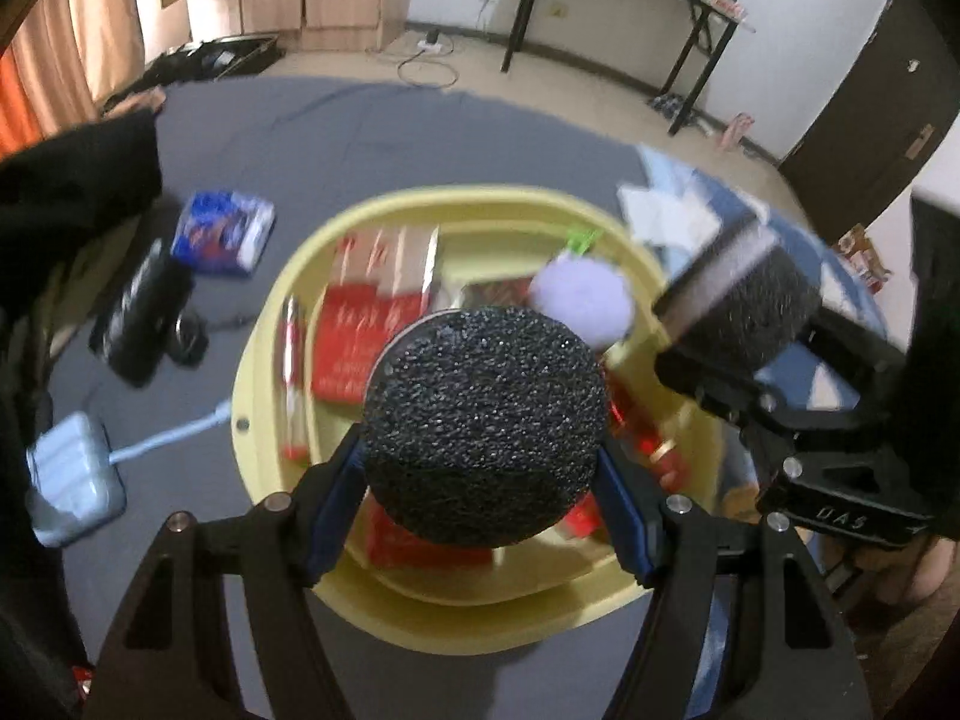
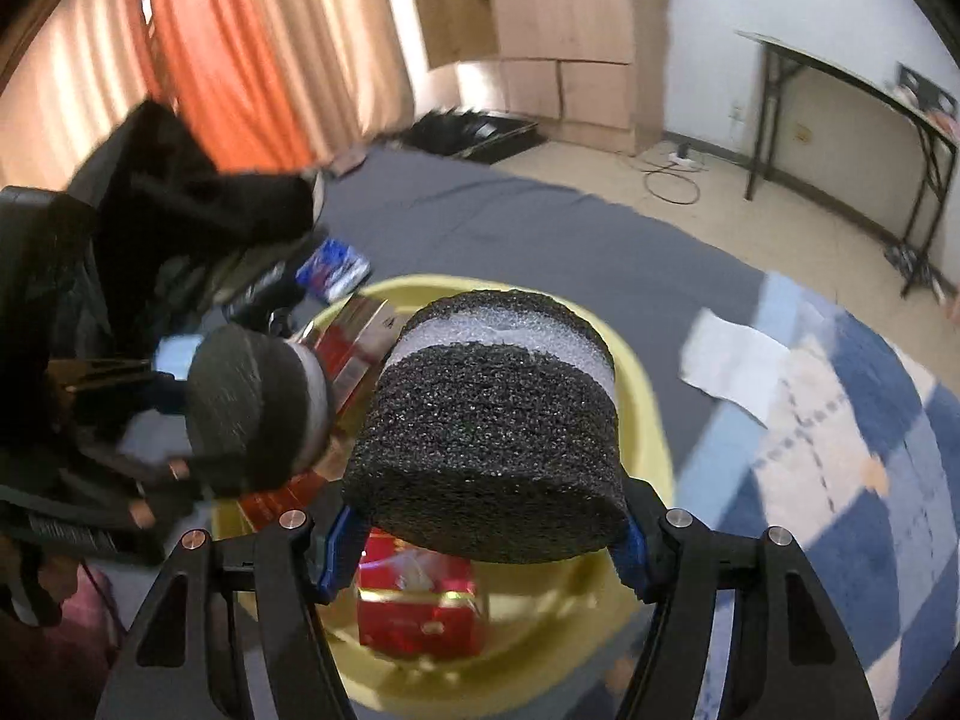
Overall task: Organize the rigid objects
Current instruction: 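Place both black foam cylinders into the yellow basin and withdraw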
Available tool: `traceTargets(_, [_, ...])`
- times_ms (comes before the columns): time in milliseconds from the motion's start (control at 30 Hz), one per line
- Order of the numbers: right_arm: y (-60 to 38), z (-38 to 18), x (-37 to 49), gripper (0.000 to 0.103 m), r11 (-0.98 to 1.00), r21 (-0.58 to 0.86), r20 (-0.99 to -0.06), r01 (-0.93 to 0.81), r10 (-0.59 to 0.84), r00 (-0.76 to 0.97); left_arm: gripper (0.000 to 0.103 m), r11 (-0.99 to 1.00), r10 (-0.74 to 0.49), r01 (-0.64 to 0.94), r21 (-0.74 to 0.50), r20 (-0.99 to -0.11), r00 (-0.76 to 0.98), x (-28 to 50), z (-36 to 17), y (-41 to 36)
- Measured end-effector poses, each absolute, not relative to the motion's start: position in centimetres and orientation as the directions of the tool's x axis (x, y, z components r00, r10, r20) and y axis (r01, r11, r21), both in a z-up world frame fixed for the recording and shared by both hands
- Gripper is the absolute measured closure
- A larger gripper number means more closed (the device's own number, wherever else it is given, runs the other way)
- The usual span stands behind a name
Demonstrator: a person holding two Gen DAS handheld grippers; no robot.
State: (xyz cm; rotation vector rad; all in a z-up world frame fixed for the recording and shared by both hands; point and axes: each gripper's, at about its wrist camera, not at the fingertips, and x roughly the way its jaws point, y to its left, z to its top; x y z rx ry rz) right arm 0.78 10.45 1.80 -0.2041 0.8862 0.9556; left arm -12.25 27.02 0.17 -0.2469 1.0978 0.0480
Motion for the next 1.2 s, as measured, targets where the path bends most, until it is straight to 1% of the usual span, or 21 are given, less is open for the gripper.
traceTargets(33, [11.4,1.4,0.9,0.037,0.580,0.199,-0.748,-0.790,0.610,0.260,0.031,0.971,-0.073,-0.171,-0.166,-0.891,0.449,-12.1,-0.4,27.0])
traceTargets(133, [13.5,0.3,1.8,0.037,0.571,0.140,-0.772,-0.809,0.574,0.272,0.031,0.967,-0.096,-0.168,-0.190,-0.886,0.453,-12.1,-1.8,27.3])
traceTargets(267, [15.3,-1.1,2.0,0.036,0.569,0.154,-0.767,-0.808,0.584,0.265,0.030,0.964,-0.112,-0.162,-0.212,-0.871,0.478,-11.4,-2.3,27.4])
traceTargets(333, [15.4,-1.7,2.0,0.034,0.567,0.170,-0.763,-0.806,0.593,0.256,0.030,0.958,-0.113,-0.177,-0.225,-0.866,0.486,-11.3,-2.5,27.6])
traceTargets(367, [15.4,-2.2,2.1,0.032,0.572,0.171,-0.766,-0.802,0.589,0.257,0.026,0.957,-0.110,-0.186,-0.225,-0.867,0.486,-11.2,-2.7,27.8])
traceTargets(400, [15.5,-2.6,2.3,0.028,0.574,0.176,-0.771,-0.800,0.585,0.251,0.019,0.955,-0.103,-0.194,-0.225,-0.863,0.495,-11.3,-2.7,27.9])
traceTargets(433, [15.7,-3.0,2.3,0.021,0.573,0.184,-0.773,-0.798,0.586,0.243,0.016,0.956,-0.085,-0.204,-0.213,-0.862,0.500,-11.4,-2.6,27.9])
traceTargets(467, [15.5,-3.0,2.4,0.018,0.574,0.189,-0.770,-0.797,0.590,0.242,0.011,0.956,-0.065,-0.216,-0.200,-0.860,0.506,-11.6,-2.5,28.0])
traceTargets(533, [14.2,-2.3,2.3,0.008,0.575,0.200,-0.745,-0.793,0.615,0.258,0.008,0.952,-0.051,-0.231,-0.201,-0.848,0.527,-12.1,-1.6,28.0])
traceTargets(600, [12.6,-1.2,2.0,0.000,0.571,0.199,-0.706,-0.797,0.648,0.287,0.000,0.954,-0.016,-0.238,-0.183,-0.824,0.567,-12.4,0.1,27.6])
traceTargets(733, [9.0,1.0,2.1,0.000,0.555,0.185,-0.655,-0.811,0.685,0.319,0.000,0.960,0.054,-0.249,-0.128,-0.787,0.614,-12.2,3.7,26.2])
traceTargets(867, [5.9,2.3,2.6,0.000,0.527,0.188,-0.634,-0.829,0.709,0.307,0.000,0.939,0.094,-0.314,-0.138,-0.778,0.621,-12.3,5.7,24.0])
traceTargets(967, [3.4,2.5,2.0,0.000,0.471,0.142,-0.607,-0.870,0.736,0.299,0.000,0.904,0.067,-0.355,-0.239,-0.740,0.669,-13.5,5.7,21.4])
traceTargets(1033, [1.8,1.4,2.2,0.000,0.454,0.114,-0.647,-0.884,0.709,0.281,0.000,0.850,0.041,-0.398,-0.344,-0.711,0.702,-14.5,3.9,19.5])
traceTargets(1067, [1.1,0.3,2.6,0.000,0.481,0.088,-0.704,-0.872,0.650,0.287,0.000,0.830,0.065,-0.441,-0.341,-0.727,0.683,-14.8,2.7,18.5])
traceTargets(1100, [0.7,-0.9,3.1,0.000,0.504,0.083,-0.748,-0.860,0.602,0.280,0.000,0.828,0.130,-0.493,-0.267,-0.764,0.632,-15.1,1.1,16.7])
traceTargets(1133, [0.0,-1.9,3.4,0.000,0.517,0.093,-0.769,-0.851,0.580,0.268,0.000,0.841,0.158,-0.495,-0.217,-0.777,0.609,-15.3,0.1,15.4])
traceTargets(1200, [-1.3,-3.1,3.2,0.000,0.531,0.098,-0.769,-0.842,0.578,0.275,0.000,0.892,0.229,-0.447,-0.069,-0.784,0.577,-15.5,-1.8,12.4])
